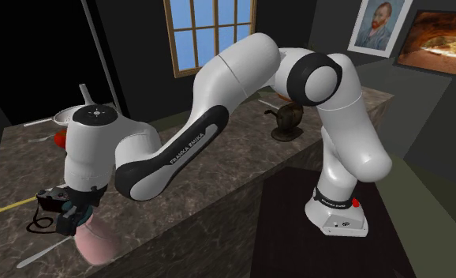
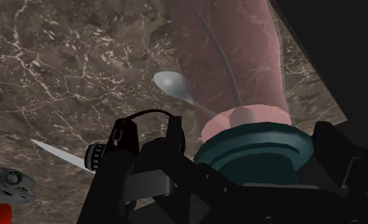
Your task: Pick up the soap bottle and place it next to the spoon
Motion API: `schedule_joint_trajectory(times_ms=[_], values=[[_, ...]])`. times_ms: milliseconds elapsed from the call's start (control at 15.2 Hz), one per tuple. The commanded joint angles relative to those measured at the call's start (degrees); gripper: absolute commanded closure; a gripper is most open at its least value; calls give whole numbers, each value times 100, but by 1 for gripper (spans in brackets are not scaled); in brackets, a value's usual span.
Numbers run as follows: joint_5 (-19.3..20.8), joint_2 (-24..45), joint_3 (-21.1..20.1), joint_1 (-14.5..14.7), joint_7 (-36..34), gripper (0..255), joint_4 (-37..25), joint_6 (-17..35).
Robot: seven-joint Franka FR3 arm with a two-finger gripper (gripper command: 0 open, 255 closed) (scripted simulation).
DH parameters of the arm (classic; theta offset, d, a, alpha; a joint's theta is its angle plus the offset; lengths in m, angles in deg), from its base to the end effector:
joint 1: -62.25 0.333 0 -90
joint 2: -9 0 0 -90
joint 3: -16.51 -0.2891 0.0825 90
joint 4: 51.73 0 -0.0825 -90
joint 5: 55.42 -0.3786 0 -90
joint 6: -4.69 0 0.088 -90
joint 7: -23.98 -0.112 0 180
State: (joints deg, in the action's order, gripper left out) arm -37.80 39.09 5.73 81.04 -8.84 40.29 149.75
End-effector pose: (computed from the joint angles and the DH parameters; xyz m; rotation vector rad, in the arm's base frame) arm 0.6214 0.3337 0.3469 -2.9739 -0.1706 -0.6408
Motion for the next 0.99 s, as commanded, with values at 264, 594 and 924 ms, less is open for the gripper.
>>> schedule_joint_trajectory(times_ms=[264, 594, 924], values=[[-81, -344, -64, -44, 43, 0, 183, -159], [-163, -641, -120, -81, 87, 0, 319, -316], [-163, -641, -120, -81, 87, 0, 318, -316]])
